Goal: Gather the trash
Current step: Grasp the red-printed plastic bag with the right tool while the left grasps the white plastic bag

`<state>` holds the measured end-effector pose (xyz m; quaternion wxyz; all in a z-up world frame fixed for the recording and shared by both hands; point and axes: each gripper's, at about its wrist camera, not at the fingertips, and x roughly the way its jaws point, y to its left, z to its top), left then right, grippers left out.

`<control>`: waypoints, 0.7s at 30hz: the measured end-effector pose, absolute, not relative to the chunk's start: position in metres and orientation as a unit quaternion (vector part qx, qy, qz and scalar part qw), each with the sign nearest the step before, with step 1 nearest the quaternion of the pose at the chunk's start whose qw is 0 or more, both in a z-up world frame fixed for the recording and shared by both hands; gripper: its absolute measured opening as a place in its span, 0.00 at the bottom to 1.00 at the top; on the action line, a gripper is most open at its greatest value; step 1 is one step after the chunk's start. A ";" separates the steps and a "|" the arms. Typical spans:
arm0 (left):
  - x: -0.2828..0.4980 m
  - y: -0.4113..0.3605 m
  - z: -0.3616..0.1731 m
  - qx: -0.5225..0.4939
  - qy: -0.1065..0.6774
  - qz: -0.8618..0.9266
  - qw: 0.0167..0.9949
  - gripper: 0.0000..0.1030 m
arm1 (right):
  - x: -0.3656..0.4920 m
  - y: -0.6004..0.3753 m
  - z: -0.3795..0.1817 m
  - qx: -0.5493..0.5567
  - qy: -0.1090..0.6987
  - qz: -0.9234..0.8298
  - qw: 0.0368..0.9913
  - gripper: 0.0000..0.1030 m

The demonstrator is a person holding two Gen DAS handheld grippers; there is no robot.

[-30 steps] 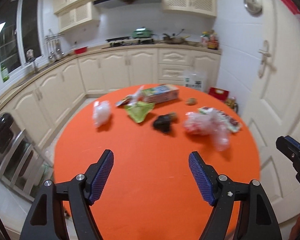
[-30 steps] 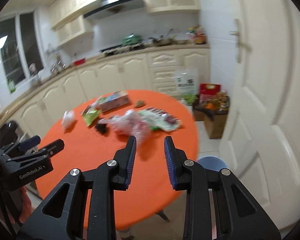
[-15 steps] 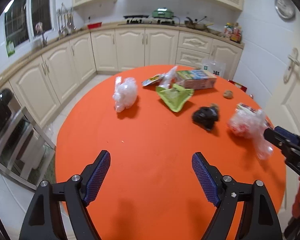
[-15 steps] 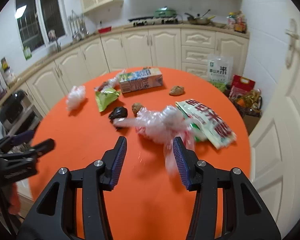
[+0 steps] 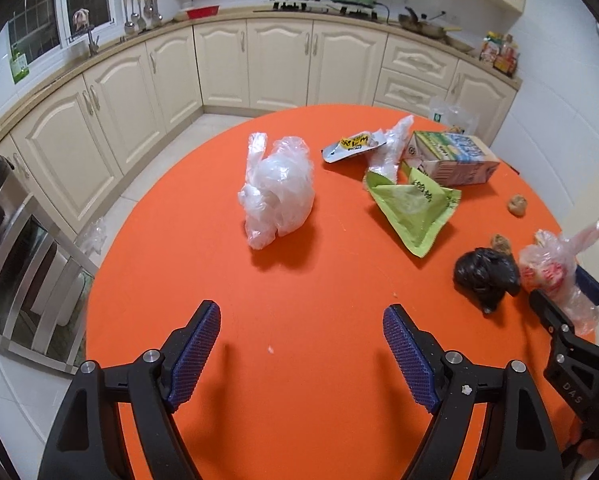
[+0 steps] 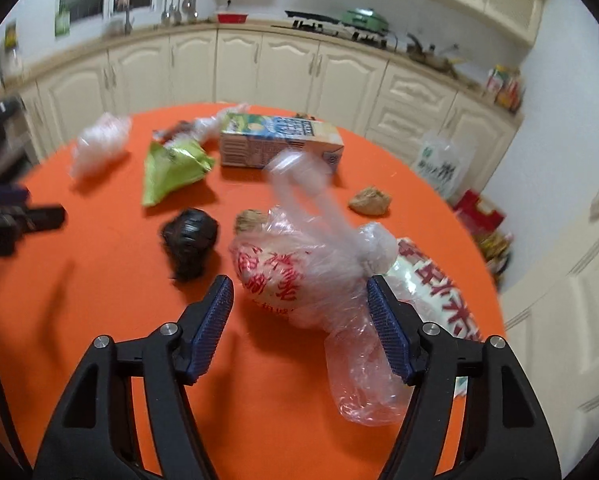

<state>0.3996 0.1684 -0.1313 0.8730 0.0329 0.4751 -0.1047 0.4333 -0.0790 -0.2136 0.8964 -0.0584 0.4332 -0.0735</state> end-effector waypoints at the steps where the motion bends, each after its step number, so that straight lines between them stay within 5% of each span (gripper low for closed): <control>1: 0.403 0.167 -0.136 0.034 0.477 -0.104 0.872 0.78 | 0.436 -0.079 -0.214 -0.058 0.434 -0.073 0.896 0.58; 4: 0.415 0.165 -0.147 0.034 0.489 -0.099 0.866 0.78 | 0.438 -0.085 -0.209 -0.033 0.420 -0.059 0.905 0.44; 7: 0.423 0.166 -0.154 0.029 0.499 -0.096 0.861 0.78 | 0.436 -0.091 -0.203 -0.015 0.414 -0.052 0.908 0.39; 21: 0.453 0.177 -0.143 0.015 0.487 -0.099 0.867 0.78 | 0.440 -0.127 -0.157 0.115 0.360 0.012 0.926 0.39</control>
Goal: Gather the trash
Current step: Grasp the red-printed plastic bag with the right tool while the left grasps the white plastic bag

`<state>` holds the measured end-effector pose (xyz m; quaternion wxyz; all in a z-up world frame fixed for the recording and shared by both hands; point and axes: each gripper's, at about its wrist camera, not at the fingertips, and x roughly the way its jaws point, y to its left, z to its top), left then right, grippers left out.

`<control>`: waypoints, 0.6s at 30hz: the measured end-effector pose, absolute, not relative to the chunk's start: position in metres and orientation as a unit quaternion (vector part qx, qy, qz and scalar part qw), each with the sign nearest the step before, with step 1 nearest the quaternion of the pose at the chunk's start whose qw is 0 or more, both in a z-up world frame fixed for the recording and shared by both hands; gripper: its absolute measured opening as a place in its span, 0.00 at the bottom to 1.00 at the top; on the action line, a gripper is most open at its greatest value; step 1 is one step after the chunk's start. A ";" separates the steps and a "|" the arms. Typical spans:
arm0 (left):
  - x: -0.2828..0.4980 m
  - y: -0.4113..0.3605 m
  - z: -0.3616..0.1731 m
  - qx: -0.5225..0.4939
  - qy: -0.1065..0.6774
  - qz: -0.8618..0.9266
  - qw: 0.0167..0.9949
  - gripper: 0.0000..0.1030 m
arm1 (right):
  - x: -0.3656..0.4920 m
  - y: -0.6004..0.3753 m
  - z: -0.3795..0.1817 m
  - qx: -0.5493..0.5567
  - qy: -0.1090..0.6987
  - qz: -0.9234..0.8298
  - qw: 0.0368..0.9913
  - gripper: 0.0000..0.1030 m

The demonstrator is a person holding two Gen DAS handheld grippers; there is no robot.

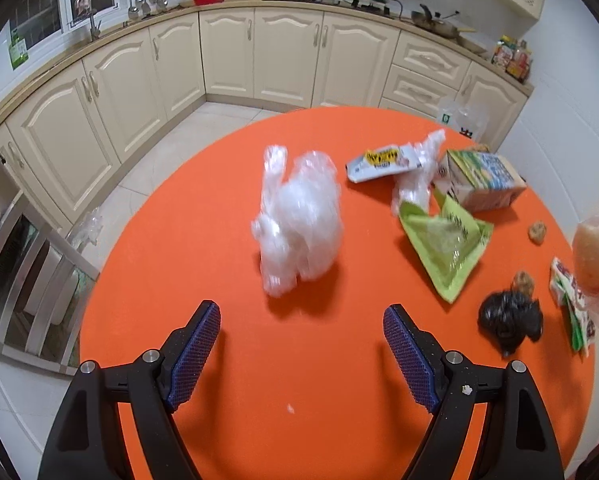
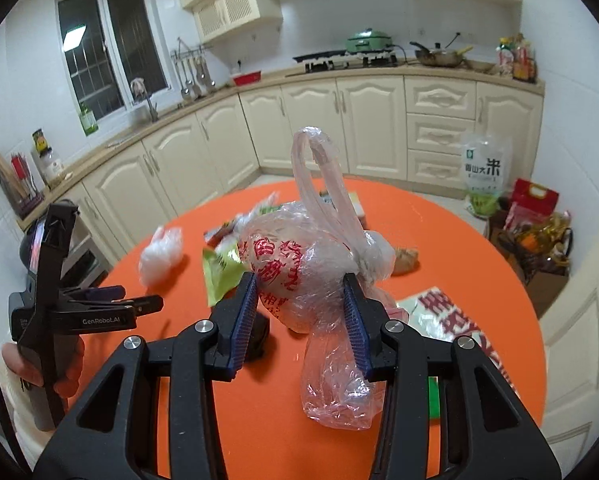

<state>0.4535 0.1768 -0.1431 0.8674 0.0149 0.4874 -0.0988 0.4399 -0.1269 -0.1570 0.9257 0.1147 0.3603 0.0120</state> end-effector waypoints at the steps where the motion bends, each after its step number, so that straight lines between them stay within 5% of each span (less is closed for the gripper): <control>1: 0.457 0.176 -0.142 0.017 0.483 -0.100 0.869 0.78 | 0.444 -0.127 -0.160 0.109 0.363 0.005 0.926 0.39; 10: 0.490 0.177 -0.153 0.033 0.444 -0.132 0.886 0.74 | 0.482 -0.127 -0.199 0.118 0.407 -0.012 0.906 0.39; 11: 0.492 0.179 -0.153 0.035 0.437 -0.129 0.889 0.71 | 0.485 -0.128 -0.201 0.118 0.410 -0.014 0.904 0.39; 13: 0.497 0.181 -0.156 0.034 0.438 -0.126 0.889 0.42 | 0.490 -0.129 -0.205 0.120 0.414 -0.014 0.902 0.39; 18: 0.491 0.187 -0.151 0.016 0.419 -0.143 0.897 0.42 | 0.486 -0.126 -0.203 0.114 0.410 -0.019 0.905 0.39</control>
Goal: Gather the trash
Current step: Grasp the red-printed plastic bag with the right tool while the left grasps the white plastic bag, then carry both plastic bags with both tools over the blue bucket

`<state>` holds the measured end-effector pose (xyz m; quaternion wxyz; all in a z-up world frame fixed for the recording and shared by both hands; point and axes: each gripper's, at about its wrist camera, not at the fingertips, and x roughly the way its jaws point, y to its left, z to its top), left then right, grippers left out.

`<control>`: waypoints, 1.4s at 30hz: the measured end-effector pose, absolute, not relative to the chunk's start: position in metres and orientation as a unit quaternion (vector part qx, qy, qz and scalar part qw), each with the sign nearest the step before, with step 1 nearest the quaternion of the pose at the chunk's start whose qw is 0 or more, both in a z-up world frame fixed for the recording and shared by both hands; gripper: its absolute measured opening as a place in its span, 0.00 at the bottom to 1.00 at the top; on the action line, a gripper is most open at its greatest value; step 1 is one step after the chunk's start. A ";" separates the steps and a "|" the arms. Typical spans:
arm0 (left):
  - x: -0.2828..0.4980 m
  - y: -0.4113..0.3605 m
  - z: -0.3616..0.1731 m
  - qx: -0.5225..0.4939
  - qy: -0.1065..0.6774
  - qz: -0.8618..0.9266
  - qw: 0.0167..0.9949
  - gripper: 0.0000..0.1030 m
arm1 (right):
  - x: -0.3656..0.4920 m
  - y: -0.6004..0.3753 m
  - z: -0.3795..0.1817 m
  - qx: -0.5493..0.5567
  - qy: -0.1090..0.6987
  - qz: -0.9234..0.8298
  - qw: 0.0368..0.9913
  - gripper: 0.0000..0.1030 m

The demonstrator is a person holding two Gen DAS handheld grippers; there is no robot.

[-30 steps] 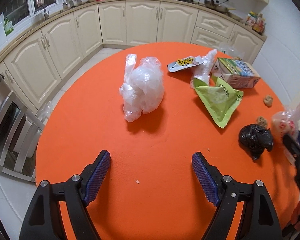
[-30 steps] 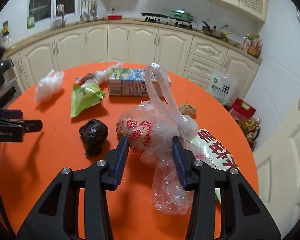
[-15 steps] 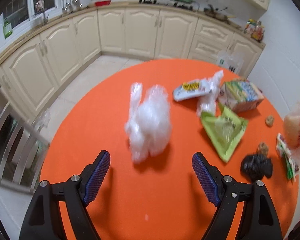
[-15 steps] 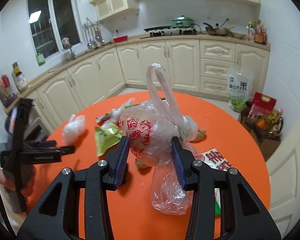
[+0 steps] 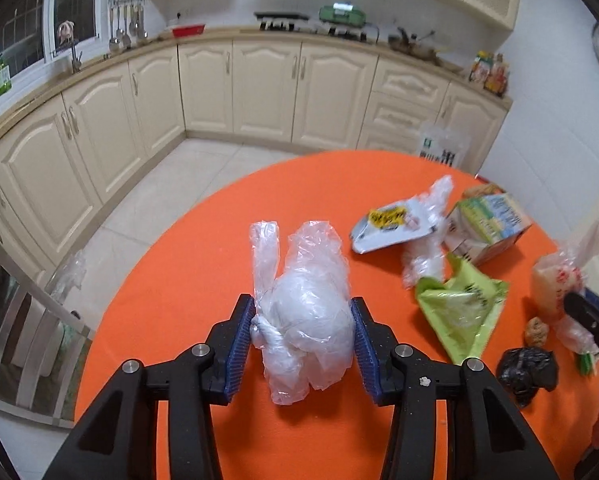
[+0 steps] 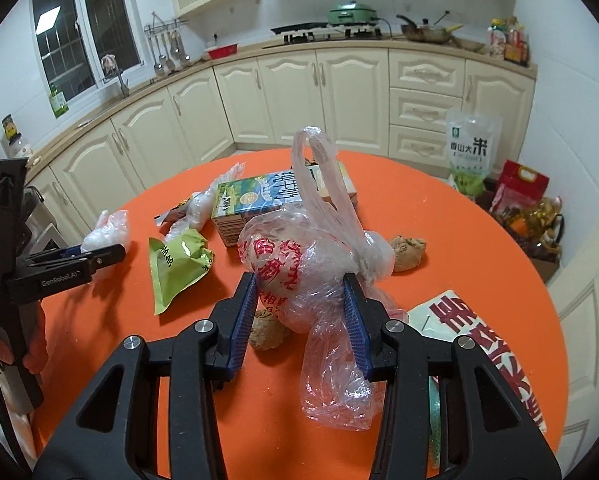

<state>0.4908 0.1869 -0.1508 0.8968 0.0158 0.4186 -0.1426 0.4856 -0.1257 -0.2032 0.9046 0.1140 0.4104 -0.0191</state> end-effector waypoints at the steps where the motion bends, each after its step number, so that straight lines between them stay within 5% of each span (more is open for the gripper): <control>1: 0.486 0.187 -0.147 0.016 0.407 -0.145 0.902 0.42 | 0.483 -0.126 -0.203 0.116 0.410 -0.019 0.905 0.39; 27: 0.351 0.149 -0.124 0.046 0.356 -0.134 0.924 0.42 | 0.350 -0.140 -0.125 0.142 0.321 -0.075 0.934 0.39; 42: 0.225 -0.013 -0.117 0.110 0.328 -0.308 0.886 0.42 | 0.208 -0.207 -0.128 0.183 0.301 -0.213 0.911 0.39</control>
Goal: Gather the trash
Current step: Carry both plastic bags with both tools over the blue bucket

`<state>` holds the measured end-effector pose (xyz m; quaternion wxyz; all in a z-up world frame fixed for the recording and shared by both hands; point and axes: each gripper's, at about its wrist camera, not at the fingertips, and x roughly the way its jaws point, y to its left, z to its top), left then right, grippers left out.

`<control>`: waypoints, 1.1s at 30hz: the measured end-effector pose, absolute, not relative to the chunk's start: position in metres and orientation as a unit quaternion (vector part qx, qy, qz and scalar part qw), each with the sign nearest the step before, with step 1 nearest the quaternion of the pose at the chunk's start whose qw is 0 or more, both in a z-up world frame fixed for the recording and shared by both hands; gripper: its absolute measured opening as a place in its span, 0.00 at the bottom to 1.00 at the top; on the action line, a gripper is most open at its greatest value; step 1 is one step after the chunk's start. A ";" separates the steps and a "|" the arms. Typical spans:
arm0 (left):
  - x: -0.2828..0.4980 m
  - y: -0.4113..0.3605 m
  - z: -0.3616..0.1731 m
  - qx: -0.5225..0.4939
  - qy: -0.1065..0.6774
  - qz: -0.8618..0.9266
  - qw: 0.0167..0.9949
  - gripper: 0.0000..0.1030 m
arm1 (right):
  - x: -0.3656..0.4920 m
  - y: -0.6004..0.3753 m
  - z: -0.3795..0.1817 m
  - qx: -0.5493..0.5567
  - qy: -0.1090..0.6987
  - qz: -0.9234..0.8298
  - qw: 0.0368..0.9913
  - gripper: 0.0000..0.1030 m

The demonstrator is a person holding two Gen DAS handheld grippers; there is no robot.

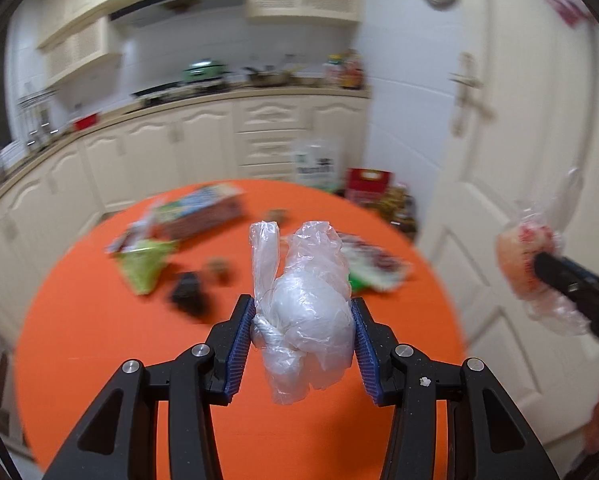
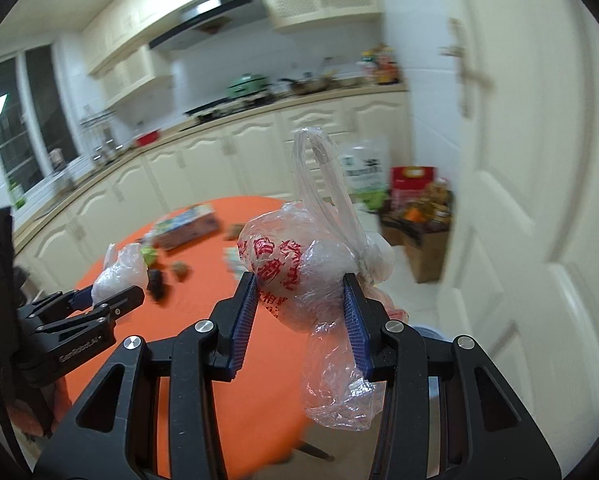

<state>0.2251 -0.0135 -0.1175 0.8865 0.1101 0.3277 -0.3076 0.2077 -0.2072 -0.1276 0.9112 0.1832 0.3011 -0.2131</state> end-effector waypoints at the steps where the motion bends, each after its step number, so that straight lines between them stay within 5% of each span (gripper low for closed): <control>1: 0.218 -0.025 -0.119 0.110 0.329 -0.317 0.883 0.42 | 0.199 -0.214 -0.130 0.184 0.302 -0.228 0.907 0.39; 12: 0.171 -0.176 -0.180 0.163 0.394 -0.417 0.803 0.42 | 0.130 -0.285 -0.180 0.207 0.357 -0.331 0.849 0.39; 33: 0.252 -0.354 -0.366 0.210 0.533 -0.372 0.730 0.42 | 0.132 -0.385 -0.356 0.328 0.478 -0.337 0.742 0.38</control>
